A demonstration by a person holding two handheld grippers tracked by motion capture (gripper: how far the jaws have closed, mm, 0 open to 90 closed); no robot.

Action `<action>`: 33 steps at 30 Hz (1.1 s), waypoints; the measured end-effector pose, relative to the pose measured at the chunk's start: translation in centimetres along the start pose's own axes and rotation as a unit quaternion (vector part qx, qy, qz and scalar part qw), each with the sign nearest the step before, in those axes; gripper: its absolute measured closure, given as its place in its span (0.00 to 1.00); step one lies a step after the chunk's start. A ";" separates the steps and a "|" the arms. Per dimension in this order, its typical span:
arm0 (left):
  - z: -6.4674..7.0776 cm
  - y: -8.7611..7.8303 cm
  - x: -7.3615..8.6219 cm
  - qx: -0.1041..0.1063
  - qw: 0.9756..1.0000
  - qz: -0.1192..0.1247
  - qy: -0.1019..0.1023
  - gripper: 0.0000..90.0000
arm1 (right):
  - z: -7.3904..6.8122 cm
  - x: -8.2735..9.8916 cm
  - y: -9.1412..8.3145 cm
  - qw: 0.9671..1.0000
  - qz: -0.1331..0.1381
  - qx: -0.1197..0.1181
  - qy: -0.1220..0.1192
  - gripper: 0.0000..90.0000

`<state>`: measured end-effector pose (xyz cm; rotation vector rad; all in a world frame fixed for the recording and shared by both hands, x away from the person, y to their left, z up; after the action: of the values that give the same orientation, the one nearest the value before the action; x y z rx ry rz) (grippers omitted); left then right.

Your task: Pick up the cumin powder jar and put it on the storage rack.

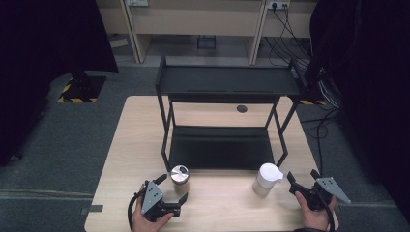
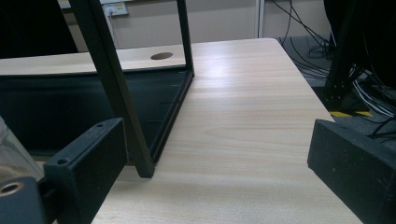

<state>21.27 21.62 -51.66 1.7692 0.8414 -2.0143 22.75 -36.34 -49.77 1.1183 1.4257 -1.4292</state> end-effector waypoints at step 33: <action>0.3 1.5 -0.7 -0.013 1.000 -0.018 -0.001 0.07 | -0.1 -0.1 0.0 1.000 -0.007 -0.001 0.003 0.06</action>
<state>22.08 20.14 -51.28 1.7504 0.9005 -2.0171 22.80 -36.29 -49.65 1.1138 1.4419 -1.4340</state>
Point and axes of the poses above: each handheld gripper's, and its own axes: y roughly forward along the jaws, x roughly out of its underside, z roughly to its right, the point moved 5 cm from there along y, roughly forward along the jaws, and after that the axes turned 13 degrees about x, right-handed, at the moved point
